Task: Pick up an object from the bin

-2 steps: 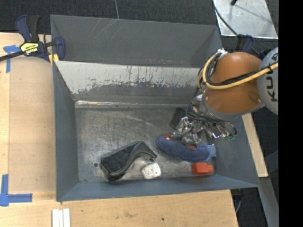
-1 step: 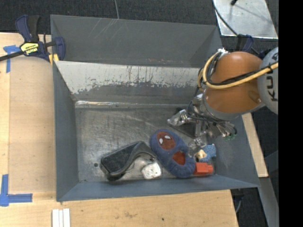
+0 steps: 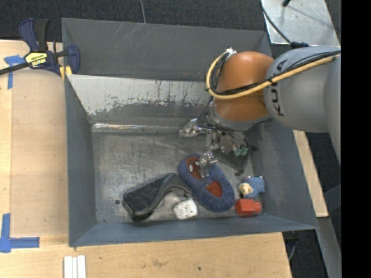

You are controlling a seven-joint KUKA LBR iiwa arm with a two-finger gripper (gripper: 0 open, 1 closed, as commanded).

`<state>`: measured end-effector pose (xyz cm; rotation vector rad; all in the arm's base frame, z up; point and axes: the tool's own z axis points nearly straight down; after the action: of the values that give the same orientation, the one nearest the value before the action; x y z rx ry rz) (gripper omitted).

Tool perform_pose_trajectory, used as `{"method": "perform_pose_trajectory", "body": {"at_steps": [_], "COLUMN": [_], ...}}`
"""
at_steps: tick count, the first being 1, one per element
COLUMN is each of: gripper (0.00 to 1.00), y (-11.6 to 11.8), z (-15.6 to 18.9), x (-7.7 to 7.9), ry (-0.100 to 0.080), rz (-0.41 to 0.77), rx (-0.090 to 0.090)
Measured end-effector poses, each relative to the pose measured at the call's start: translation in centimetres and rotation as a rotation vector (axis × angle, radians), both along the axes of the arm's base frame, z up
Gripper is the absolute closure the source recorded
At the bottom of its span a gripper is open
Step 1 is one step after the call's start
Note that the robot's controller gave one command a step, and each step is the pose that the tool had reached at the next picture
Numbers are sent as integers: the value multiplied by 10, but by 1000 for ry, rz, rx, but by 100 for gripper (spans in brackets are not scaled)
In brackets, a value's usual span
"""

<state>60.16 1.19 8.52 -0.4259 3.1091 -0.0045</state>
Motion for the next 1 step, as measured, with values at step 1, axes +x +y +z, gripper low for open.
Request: {"method": "perform_pose_trajectory", "body": {"at_steps": [1], "gripper": [100], "y": [0], "z": [0], "x": [0], "ry": [7], "rz": [0], "rx": [-1]}}
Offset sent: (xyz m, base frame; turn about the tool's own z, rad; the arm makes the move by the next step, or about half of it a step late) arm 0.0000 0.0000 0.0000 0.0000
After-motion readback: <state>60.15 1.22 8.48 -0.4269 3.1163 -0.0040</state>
